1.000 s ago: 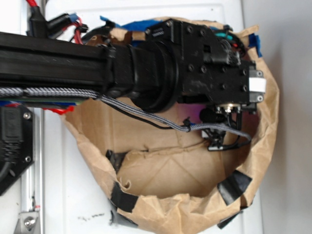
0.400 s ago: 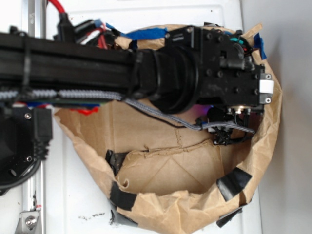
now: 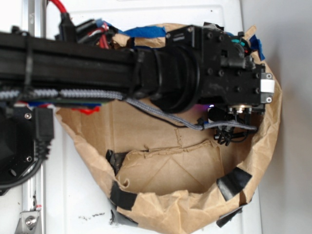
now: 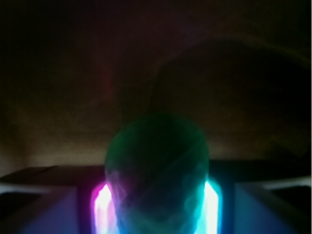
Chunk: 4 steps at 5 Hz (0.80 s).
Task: Grab the green ball.
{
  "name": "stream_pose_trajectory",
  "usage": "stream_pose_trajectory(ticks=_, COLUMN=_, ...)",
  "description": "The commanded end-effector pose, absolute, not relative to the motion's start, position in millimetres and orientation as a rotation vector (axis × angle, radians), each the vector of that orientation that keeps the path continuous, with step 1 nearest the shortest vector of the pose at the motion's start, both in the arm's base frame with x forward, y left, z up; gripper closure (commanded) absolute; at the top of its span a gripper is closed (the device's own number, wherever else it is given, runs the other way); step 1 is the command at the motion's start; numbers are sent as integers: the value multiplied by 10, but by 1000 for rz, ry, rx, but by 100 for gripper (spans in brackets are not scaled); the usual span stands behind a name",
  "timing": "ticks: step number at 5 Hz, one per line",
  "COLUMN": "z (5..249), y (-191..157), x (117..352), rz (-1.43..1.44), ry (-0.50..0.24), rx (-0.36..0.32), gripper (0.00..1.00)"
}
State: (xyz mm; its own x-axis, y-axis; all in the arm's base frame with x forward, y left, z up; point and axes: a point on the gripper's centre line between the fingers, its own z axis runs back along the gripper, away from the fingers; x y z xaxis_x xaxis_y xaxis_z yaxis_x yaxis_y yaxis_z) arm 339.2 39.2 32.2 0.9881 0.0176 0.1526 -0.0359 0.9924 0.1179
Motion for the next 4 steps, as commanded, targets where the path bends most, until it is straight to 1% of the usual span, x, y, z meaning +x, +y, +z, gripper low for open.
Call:
stream_pose_trajectory(ticks=1, z=819, y=312, x=3265, rz=26, ry=-205, rx=67, gripper=100)
stream_pose_trajectory(ticks=2, z=1006, y=276, x=3101, rz=31, ry=-156, rx=35, gripper=100)
stream_pose_trajectory(ticks=3, z=1216, y=167, x=2946, rz=11, ry=-123, rx=-26, gripper=100)
stream_pose_trajectory(ticks=4, z=1364, y=17, x=2800, rz=-24, ry=-96, rx=-60, gripper=100)
